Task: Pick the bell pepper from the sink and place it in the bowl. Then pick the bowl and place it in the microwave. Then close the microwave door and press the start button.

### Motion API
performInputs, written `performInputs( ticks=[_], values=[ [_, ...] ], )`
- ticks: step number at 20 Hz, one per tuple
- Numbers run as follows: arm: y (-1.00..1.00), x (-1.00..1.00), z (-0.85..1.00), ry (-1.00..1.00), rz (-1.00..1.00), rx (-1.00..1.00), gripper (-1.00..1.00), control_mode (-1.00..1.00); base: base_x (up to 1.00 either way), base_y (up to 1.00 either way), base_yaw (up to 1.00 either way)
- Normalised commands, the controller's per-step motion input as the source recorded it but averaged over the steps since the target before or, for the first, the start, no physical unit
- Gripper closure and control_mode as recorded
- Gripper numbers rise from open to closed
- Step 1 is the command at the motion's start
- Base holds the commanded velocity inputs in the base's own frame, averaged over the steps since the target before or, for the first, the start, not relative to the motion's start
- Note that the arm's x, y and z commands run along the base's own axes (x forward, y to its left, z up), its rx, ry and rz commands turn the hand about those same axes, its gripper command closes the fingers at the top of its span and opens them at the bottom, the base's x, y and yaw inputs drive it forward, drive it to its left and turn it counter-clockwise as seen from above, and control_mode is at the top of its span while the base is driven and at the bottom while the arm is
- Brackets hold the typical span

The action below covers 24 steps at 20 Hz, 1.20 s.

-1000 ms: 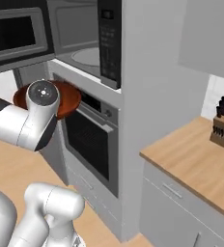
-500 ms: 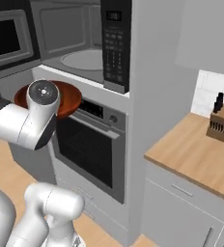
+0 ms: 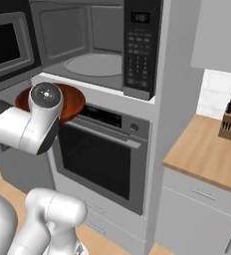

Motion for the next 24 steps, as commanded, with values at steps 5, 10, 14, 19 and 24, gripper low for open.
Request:
performInputs(
  ticks=[5,10,14,19,24],
  values=[
    [0.00,0.00,0.00,0.00,0.00,0.00,1.00,1.00,0.01,0.36,-0.18],
    [0.00,0.00,0.00,0.00,0.00,0.00,1.00,1.00,0.26,0.00,0.00],
    [0.00,0.00,0.00,0.00,0.00,0.00,1.00,1.00,0.13,-0.03,0.15],
    [0.00,0.00,0.00,0.00,0.00,0.00,1.00,1.00,0.02,-0.12,0.24],
    [0.00,0.00,0.00,0.00,0.00,0.00,1.00,1.00,0.16,-0.15,0.16]
  ],
)
